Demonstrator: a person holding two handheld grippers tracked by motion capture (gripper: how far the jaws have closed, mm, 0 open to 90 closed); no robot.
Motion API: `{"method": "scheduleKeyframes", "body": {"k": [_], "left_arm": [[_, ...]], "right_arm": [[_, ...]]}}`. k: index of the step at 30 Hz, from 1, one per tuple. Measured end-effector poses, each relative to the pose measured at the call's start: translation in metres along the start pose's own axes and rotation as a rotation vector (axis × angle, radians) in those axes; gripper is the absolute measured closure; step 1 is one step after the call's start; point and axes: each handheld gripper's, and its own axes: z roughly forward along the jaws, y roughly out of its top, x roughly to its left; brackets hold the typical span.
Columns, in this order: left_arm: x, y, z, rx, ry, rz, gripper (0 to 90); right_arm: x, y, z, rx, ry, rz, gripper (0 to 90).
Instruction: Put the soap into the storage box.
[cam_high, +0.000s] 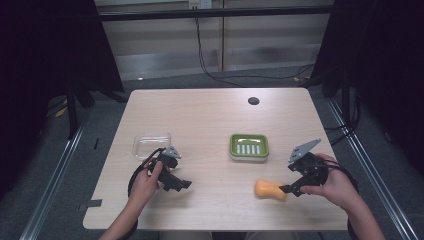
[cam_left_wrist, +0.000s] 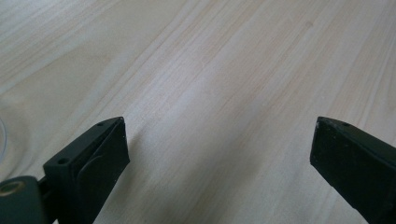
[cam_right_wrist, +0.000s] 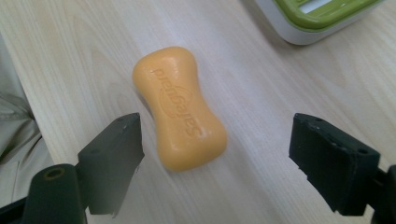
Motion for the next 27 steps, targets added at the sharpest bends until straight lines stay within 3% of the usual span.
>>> {"method": "scheduleKeyframes", "body": {"k": [1,5,6,13,16,20,23,27], "left_arm": [[-0.003,0.000,0.002,-0.025,-0.001,-0.037,4.2],[-0.002,0.000,0.002,-0.022,-0.002,-0.036,4.2],[0.001,0.000,0.001,0.007,-0.007,0.016,4.2],[0.001,0.000,0.001,0.009,-0.005,0.013,4.2],[0.001,0.000,0.001,0.010,-0.004,0.013,4.2],[0.000,-0.001,0.000,0.005,0.000,0.002,4.2],[-0.002,-0.002,0.001,-0.024,0.004,-0.039,4.2],[-0.003,-0.002,0.002,-0.028,0.005,-0.046,4.2]], "right_arm": [[0.001,0.001,0.001,0.002,0.001,-0.007,18.5],[0.005,0.005,0.006,0.021,0.010,-0.012,20.5],[0.007,0.006,0.008,0.028,0.015,-0.016,21.3],[0.012,0.010,0.019,0.058,0.038,-0.067,25.6],[0.013,0.011,0.022,0.069,0.041,-0.067,26.3],[0.015,0.014,0.029,0.088,0.044,-0.087,28.5],[0.016,0.016,0.032,0.105,0.050,-0.099,30.1],[0.018,0.017,0.036,0.118,0.050,-0.103,33.3]]}}
